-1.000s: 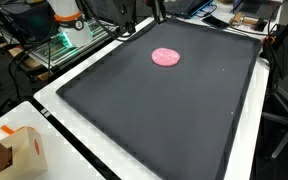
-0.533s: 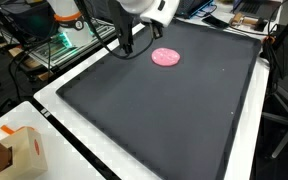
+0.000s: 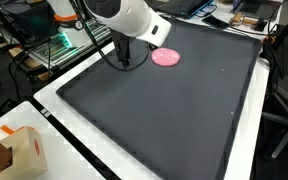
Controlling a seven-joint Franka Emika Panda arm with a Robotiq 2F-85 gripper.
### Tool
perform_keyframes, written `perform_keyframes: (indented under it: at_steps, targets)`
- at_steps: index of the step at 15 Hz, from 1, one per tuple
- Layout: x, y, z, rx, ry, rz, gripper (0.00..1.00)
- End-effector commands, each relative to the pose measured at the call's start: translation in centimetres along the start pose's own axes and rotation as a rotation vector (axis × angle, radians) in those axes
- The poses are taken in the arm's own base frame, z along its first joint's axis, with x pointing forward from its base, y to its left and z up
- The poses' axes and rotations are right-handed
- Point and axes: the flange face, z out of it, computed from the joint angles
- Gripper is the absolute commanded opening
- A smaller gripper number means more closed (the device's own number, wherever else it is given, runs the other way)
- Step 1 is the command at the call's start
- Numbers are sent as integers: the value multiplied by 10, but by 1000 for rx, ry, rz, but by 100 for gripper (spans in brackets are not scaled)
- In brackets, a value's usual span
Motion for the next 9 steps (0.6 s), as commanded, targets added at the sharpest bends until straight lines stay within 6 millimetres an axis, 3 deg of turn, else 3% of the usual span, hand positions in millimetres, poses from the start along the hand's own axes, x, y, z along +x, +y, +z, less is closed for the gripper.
perform_keyframes:
  at_steps: [1, 9]
  targets:
    - [-4, 13, 2, 37, 42, 9, 3]
    - [-6, 26, 13, 40, 44, 33, 3]
